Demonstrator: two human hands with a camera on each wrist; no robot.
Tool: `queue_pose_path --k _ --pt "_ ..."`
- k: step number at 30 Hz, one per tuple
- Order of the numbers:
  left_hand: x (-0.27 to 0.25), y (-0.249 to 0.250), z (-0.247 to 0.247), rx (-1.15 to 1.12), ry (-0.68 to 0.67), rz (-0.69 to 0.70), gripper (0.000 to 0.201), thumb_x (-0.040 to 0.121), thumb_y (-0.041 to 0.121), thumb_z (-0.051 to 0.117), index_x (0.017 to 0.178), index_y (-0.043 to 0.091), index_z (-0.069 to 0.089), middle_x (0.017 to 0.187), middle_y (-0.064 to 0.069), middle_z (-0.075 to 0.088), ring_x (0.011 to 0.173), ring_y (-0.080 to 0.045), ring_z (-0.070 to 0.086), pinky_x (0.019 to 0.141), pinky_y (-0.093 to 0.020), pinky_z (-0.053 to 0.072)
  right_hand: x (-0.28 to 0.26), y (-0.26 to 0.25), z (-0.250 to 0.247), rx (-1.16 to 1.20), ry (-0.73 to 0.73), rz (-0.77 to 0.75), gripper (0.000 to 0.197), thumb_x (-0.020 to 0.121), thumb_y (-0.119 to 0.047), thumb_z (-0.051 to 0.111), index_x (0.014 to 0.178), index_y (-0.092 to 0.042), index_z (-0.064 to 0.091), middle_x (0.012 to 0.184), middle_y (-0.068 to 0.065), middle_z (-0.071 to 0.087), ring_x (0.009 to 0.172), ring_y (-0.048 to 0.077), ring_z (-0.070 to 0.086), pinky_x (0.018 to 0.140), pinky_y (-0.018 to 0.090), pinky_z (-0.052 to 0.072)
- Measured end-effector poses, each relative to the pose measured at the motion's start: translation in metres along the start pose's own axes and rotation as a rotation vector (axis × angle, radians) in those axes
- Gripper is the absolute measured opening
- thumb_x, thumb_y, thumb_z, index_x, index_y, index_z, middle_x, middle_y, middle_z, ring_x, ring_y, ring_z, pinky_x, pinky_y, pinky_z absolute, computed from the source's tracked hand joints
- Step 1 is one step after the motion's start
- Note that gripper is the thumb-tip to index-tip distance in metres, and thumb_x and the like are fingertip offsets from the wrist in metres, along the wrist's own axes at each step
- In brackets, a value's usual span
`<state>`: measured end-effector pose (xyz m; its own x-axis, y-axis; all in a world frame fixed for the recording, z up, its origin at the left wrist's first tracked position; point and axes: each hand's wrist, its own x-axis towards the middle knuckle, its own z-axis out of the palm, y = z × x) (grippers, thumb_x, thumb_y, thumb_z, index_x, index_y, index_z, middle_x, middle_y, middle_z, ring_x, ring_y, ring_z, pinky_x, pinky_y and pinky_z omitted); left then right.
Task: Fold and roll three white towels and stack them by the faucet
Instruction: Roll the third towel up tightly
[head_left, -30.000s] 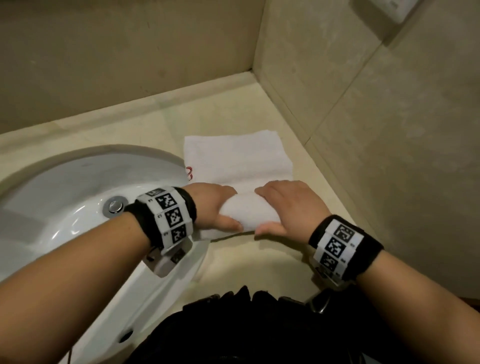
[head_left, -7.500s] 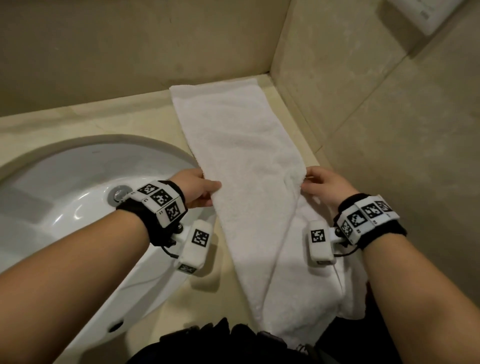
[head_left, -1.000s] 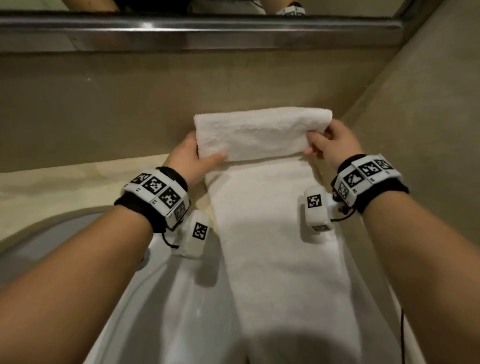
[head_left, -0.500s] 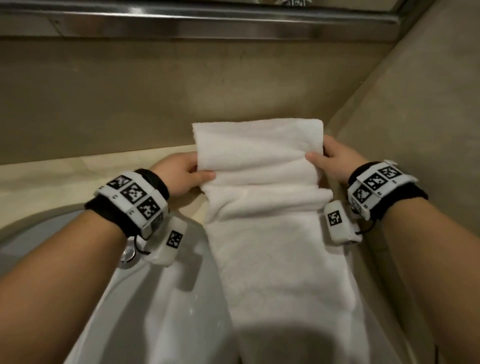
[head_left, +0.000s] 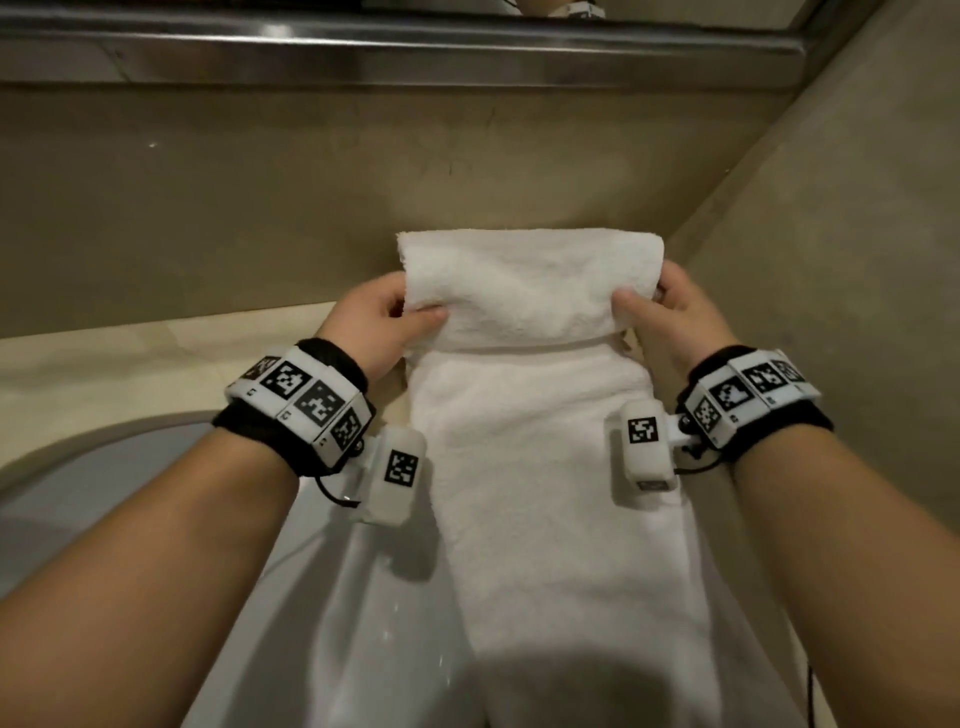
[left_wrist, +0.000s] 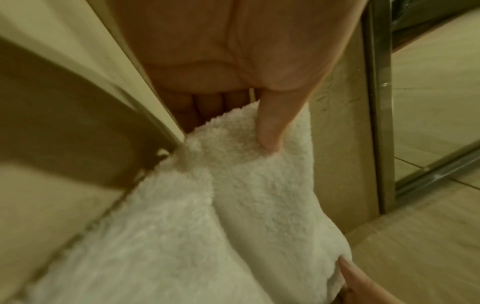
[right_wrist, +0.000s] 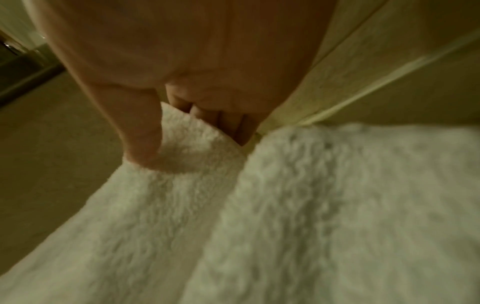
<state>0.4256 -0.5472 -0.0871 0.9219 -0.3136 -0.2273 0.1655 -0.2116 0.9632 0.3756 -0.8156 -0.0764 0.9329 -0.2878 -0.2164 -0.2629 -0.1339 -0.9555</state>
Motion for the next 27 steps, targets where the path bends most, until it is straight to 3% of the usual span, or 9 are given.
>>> queue_pose_path --k 3,5,10,13,18,20,23,25,27 --pt "0.003 0.000 -0.004 0.018 0.094 0.050 0.024 0.083 0.010 0.061 0.085 0.033 0.063 0.087 0.017 0.065 0.071 0.013 0.061 0.062 -0.003 0.047 0.008 -0.009 0.005 -0.066 0.080 -0.078 0.026 0.088 -0.008 0.055 0.104 -0.028 0.058 0.093 -0.016 0.069 0.085 -0.005 0.065 0.066 0.008 0.050" --pt "0.006 -0.001 -0.007 0.040 0.121 0.054 0.022 0.083 0.007 0.061 0.087 0.029 0.064 0.087 0.014 0.065 0.070 0.012 0.060 0.062 -0.003 0.046 0.019 -0.008 0.012 -0.111 0.140 -0.120 0.031 0.087 -0.006 0.055 0.106 -0.030 0.055 0.098 -0.017 0.064 0.088 -0.006 0.062 0.072 0.011 0.049" --pt "0.017 -0.008 -0.014 0.259 0.176 -0.027 0.028 0.085 0.021 0.061 0.112 0.020 0.060 0.101 0.005 0.063 0.083 -0.007 0.057 0.074 -0.019 0.043 0.043 0.004 0.022 -0.317 0.210 -0.023 0.040 0.086 -0.019 0.058 0.125 -0.021 0.048 0.108 -0.004 0.058 0.099 0.013 0.054 0.088 0.027 0.043" --pt "0.022 -0.012 -0.017 0.425 0.173 -0.082 0.038 0.084 0.029 0.060 0.121 0.020 0.054 0.114 -0.002 0.063 0.100 -0.021 0.057 0.081 -0.028 0.041 0.048 -0.002 0.020 -0.435 0.233 -0.020 0.041 0.084 -0.021 0.060 0.124 -0.016 0.049 0.103 -0.004 0.057 0.094 0.013 0.053 0.085 0.027 0.042" --pt "-0.003 -0.011 -0.014 0.449 0.215 -0.110 0.053 0.081 0.028 0.065 0.128 0.017 0.042 0.119 -0.002 0.057 0.096 -0.014 0.052 0.082 -0.029 0.042 0.023 -0.021 0.001 -0.548 0.218 -0.056 0.035 0.086 -0.021 0.058 0.119 -0.016 0.049 0.117 0.002 0.058 0.101 0.015 0.055 0.087 0.030 0.048" --pt "-0.028 -0.005 -0.011 0.439 0.227 -0.077 0.055 0.080 0.027 0.065 0.128 0.018 0.041 0.124 -0.003 0.052 0.099 -0.014 0.052 0.085 -0.031 0.044 -0.001 -0.032 -0.006 -0.561 0.220 -0.091 0.032 0.087 -0.023 0.056 0.118 -0.018 0.050 0.117 0.000 0.057 0.100 0.013 0.053 0.077 0.024 0.045" --pt "-0.085 0.007 0.007 0.545 0.118 0.032 0.041 0.081 0.026 0.065 0.119 0.020 0.051 0.120 -0.002 0.055 0.097 -0.012 0.052 0.083 -0.028 0.042 -0.054 -0.047 -0.016 -0.552 0.145 -0.153 0.028 0.089 -0.027 0.054 0.116 -0.020 0.053 0.113 -0.004 0.058 0.097 0.010 0.053 0.081 0.023 0.040" --pt "-0.132 0.014 0.025 0.598 -0.022 0.130 0.026 0.082 0.024 0.063 0.108 0.022 0.058 0.114 -0.001 0.058 0.094 -0.011 0.054 0.083 -0.027 0.044 -0.100 -0.052 -0.018 -0.573 0.087 -0.219 0.022 0.089 -0.027 0.054 0.111 -0.022 0.055 0.107 -0.006 0.058 0.093 0.009 0.054 0.079 0.023 0.040" --pt "-0.184 0.016 0.048 0.668 -0.221 0.199 0.021 0.084 0.024 0.061 0.104 0.025 0.060 0.109 0.003 0.060 0.093 -0.009 0.055 0.082 -0.024 0.045 -0.156 -0.045 -0.022 -0.601 0.040 -0.273 0.015 0.089 -0.025 0.054 0.105 -0.025 0.056 0.100 -0.008 0.058 0.087 0.007 0.054 0.074 0.015 0.039"
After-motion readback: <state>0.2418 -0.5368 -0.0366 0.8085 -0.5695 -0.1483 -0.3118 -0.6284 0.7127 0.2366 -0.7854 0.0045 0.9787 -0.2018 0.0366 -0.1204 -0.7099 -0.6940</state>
